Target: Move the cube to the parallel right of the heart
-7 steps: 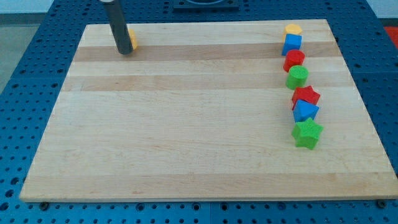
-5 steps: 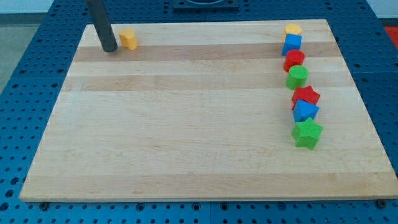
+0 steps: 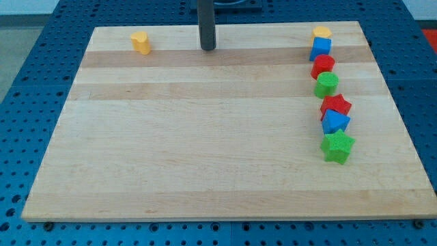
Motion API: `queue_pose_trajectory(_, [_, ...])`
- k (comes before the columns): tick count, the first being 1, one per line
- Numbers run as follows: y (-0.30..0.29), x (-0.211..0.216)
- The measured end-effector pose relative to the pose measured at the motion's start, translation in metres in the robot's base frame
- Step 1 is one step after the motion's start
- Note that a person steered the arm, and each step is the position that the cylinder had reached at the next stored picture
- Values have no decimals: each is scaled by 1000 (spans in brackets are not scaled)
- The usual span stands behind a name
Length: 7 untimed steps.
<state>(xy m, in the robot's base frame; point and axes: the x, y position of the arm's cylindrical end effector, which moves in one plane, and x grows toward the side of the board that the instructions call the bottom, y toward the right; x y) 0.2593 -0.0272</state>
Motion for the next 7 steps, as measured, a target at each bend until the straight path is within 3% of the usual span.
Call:
queue_pose_trajectory(3, [257,-35])
queue_pose_trajectory(4, [297,-35])
queue_pose_trajectory(5, [335,-4])
queue_pose_trajectory(6, [292,46])
queue_pose_trajectory(7, [218,45])
